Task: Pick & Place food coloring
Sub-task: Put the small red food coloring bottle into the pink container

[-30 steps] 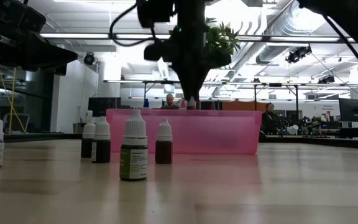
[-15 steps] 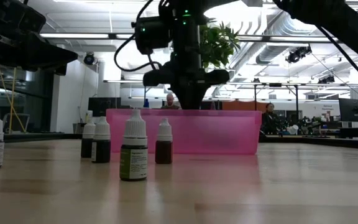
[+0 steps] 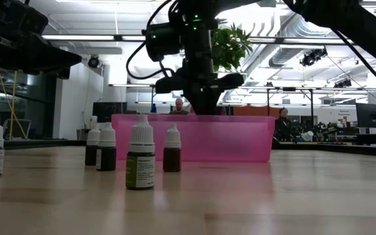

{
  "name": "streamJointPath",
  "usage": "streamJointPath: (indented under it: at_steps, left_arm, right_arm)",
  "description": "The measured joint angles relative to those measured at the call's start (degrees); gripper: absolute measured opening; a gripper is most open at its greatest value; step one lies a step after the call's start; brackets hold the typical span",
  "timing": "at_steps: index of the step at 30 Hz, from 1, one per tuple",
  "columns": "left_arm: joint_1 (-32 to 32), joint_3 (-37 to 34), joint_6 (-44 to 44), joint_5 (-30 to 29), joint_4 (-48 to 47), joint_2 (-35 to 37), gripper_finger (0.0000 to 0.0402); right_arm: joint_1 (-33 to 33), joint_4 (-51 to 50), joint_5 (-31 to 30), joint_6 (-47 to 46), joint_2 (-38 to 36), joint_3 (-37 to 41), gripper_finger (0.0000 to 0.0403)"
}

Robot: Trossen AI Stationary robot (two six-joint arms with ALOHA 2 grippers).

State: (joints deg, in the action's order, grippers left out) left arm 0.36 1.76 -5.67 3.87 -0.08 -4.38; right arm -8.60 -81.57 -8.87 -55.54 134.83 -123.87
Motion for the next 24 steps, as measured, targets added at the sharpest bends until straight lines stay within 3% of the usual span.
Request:
streamJointPath:
  at_steps: [24]
  left_arm:
    - [0.0, 0.0, 0.0, 0.0, 0.0, 0.0, 0.0]
  right_arm:
    - [-1.1, 2.9, 1.0, -1.0, 0.0, 0.0, 0.0032]
